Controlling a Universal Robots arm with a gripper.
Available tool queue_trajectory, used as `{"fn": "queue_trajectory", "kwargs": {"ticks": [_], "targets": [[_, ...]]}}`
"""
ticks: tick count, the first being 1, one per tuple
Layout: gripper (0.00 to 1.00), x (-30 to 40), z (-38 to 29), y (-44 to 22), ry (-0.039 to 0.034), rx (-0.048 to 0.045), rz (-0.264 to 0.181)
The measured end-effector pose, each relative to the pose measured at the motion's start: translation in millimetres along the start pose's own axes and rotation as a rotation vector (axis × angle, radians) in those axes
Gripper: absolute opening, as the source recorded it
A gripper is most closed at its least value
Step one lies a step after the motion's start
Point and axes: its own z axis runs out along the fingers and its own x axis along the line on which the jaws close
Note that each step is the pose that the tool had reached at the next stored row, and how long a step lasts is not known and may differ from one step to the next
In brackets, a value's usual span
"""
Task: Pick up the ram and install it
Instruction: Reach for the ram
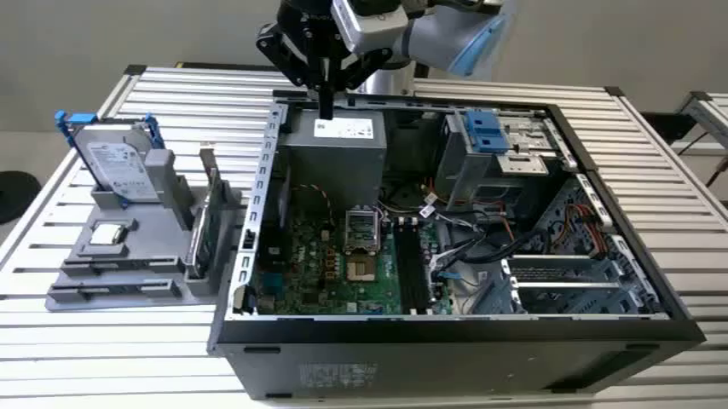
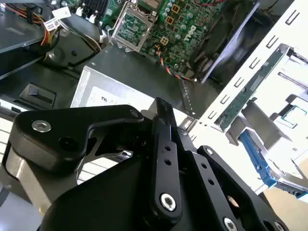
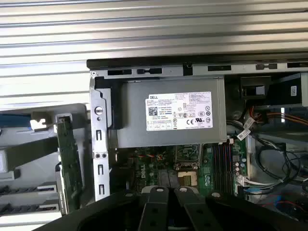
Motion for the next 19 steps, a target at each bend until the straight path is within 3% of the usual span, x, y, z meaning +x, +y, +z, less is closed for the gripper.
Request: {"fn": "queue_trajectory", "kwargs": {"ticks": [9,19], "targets": [[0.0,1.9,-0.1,-0.1,0.0,0.0001,0.0],[0.0,11.1,-0.2,-0.8,0.0,0.0,0.0]]}}
